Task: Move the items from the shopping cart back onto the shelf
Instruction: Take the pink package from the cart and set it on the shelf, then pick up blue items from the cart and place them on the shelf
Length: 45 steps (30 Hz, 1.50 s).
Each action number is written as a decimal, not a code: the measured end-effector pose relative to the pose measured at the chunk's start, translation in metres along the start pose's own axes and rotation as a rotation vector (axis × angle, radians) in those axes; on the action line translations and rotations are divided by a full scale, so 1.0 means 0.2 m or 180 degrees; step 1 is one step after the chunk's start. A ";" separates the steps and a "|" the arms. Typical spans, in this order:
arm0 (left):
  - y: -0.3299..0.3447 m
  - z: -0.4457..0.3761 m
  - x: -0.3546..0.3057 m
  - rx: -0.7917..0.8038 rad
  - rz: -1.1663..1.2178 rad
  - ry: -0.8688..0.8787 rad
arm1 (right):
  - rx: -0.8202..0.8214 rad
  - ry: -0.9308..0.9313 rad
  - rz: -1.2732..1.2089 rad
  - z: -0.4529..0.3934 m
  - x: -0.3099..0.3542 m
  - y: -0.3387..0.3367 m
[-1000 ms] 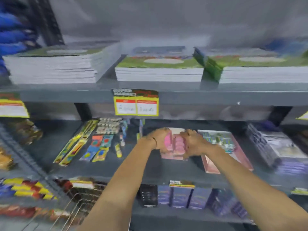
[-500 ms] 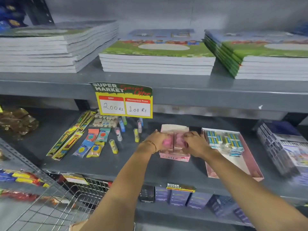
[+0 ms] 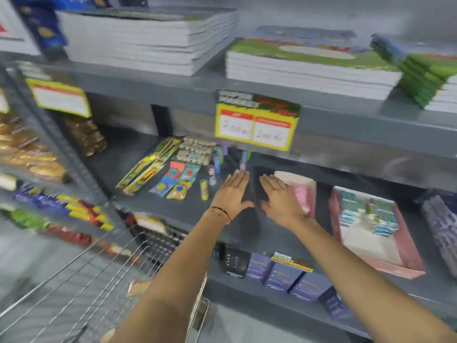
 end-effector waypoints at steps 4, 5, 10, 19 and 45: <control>-0.11 0.41 0.39 0.0002 -0.0040 -0.0719 | 0.0151 -0.0802 -0.0058 -0.06 0.54 0.14; -0.12 0.51 0.48 0.0007 -0.0056 -0.0852 | 0.0221 -0.0935 -0.0060 -0.07 0.65 0.18; -0.10 1.11 0.93 0.0011 -0.0047 -0.1612 | 0.0684 -0.1563 -0.0007 -0.06 1.26 0.50; 0.55 1.86 1.39 0.0695 0.0358 -0.2470 | 0.1675 -0.2485 0.0837 0.09 1.84 1.26; 1.33 2.05 1.60 0.0639 0.0531 -0.2757 | 0.1394 -0.2974 0.2293 -0.19 1.76 2.04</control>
Point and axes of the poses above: each hand's wrist, its own z-axis away from the middle knuckle, its own y-axis out of the palm, x = y × z, the point moved 1 cm from there along -z, towards the middle knuckle, and after that the axes turned 5 degrees about z, right-handed, at the moved point
